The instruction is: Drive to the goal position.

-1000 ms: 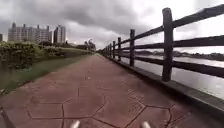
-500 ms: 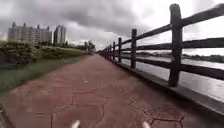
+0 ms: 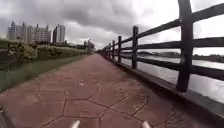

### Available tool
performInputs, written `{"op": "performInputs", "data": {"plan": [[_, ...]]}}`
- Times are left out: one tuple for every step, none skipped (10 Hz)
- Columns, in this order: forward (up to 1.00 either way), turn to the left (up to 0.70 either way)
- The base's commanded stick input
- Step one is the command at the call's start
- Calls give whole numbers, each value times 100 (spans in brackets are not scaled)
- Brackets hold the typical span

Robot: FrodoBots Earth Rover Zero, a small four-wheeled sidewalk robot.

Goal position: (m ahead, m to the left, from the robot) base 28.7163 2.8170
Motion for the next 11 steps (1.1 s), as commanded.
{"op": "performInputs", "data": {"plan": [[50,0],[50,0],[50,1],[50,50],[50,42],[50,23],[50,4],[50,0],[50,0],[50,0],[50,0]]}}
